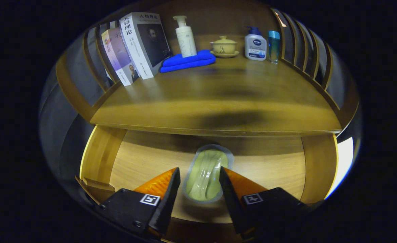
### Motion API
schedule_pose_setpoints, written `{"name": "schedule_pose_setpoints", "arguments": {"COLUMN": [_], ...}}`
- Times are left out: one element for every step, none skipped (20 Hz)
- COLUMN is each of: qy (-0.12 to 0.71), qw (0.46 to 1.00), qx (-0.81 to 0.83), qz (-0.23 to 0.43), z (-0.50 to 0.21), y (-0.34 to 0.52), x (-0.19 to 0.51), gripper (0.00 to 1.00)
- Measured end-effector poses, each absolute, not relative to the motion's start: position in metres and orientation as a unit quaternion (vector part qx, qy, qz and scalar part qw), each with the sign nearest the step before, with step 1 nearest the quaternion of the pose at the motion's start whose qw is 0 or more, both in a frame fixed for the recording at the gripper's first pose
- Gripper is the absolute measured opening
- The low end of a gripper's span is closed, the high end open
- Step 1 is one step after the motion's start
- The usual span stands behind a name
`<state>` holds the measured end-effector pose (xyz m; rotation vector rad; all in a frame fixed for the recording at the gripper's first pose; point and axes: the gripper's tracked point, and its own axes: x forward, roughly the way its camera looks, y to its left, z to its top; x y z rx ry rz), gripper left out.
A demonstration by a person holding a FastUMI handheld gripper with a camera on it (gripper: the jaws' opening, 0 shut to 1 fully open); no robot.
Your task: Pull open the drawer, take out the items inside it, and place them on the countertop above the cabinet.
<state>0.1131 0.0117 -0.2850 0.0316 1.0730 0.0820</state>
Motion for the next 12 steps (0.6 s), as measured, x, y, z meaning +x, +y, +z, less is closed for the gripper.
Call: {"name": "schedule_pose_setpoints", "arguments": {"qy": [0.514, 0.518, 0.522, 0.526, 0.533, 0.529, 0.525, 0.526, 0.522, 0.519, 0.519, 0.518], "qw": [0.857, 0.855, 0.853, 0.85, 0.846, 0.848, 0.85, 0.85, 0.852, 0.854, 0.853, 0.852], "qx": [0.013, 0.009, 0.003, 0.006, 0.009, 0.019, 0.022, 0.017, 0.015, 0.023, 0.035, 0.049], "qz": [0.035, 0.028, 0.021, 0.023, 0.026, 0.025, 0.025, 0.03, 0.036, 0.038, 0.045, 0.054], "z": [-0.289, -0.292, -0.298, -0.3, -0.303, -0.299, -0.304, -0.303, -0.302, -0.301, -0.301, -0.296], "y": [0.01, 0.005, 0.0, -0.001, -0.001, 0.0, -0.001, -0.003, -0.002, 0.0, 0.002, 0.005], "x": [0.114, 0.115, 0.116, 0.115, 0.112, 0.115, 0.114, 0.112, 0.111, 0.109, 0.109, 0.107], "gripper": [0.6, 0.54, 0.47, 0.41, 0.34, 0.33, 0.22, 0.22, 0.22, 0.18, 0.14, 0.14]}}
